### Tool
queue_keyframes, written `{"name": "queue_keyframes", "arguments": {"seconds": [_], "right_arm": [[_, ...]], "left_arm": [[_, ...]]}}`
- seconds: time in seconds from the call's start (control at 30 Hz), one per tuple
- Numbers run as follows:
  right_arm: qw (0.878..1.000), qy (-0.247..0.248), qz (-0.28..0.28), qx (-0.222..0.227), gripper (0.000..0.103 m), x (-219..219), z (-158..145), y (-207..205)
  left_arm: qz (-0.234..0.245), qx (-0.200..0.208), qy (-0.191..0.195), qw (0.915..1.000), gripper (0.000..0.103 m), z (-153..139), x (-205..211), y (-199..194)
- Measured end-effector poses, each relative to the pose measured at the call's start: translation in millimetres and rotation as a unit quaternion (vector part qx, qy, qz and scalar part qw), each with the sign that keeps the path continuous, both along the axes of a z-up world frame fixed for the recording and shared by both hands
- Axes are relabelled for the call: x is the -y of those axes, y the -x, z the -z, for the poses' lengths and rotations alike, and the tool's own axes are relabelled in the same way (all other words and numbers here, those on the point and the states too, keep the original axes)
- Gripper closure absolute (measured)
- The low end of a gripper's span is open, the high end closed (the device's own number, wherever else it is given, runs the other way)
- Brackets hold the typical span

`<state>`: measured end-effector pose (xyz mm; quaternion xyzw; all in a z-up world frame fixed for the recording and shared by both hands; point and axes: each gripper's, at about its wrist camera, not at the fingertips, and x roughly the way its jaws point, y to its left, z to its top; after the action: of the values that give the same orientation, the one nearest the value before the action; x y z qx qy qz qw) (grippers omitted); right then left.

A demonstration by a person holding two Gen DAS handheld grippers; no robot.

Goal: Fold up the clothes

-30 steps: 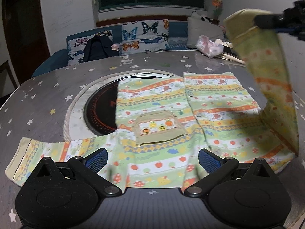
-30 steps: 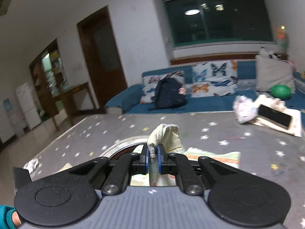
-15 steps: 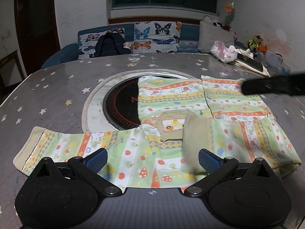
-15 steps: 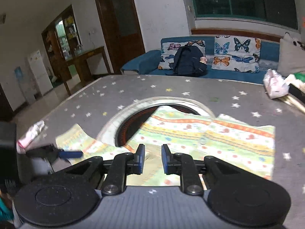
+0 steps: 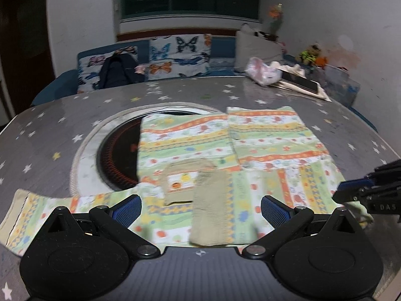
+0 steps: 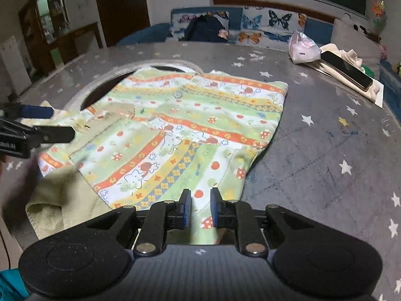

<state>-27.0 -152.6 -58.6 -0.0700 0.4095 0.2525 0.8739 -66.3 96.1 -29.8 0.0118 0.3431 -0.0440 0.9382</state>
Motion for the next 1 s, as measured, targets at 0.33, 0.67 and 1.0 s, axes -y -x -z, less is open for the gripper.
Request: {"name": "queue_keyframes", "arguments": {"seconds": [0.33,0.67,1.0], "right_arm": [[0.999,-0.01,0.017,0.041,0.088,-10.7,-8.1,-32.6],[0.999,-0.013,0.011,0.036,0.082,-7.3,-2.7,-25.6],[0.999,-0.018,-0.018,0.04,0.07,-30.3,-11.7,-11.6]], "left_arm": [[0.057,-0.003,0.017,0.9982,0.015,11.5,16.9,-10.1],[0.062,-0.027,0.043,0.9968,0.03,28.9,6.1,-18.6],[0.022,-0.005,0.045,0.9987,0.03,12.6,-29.8,1.8]]}}
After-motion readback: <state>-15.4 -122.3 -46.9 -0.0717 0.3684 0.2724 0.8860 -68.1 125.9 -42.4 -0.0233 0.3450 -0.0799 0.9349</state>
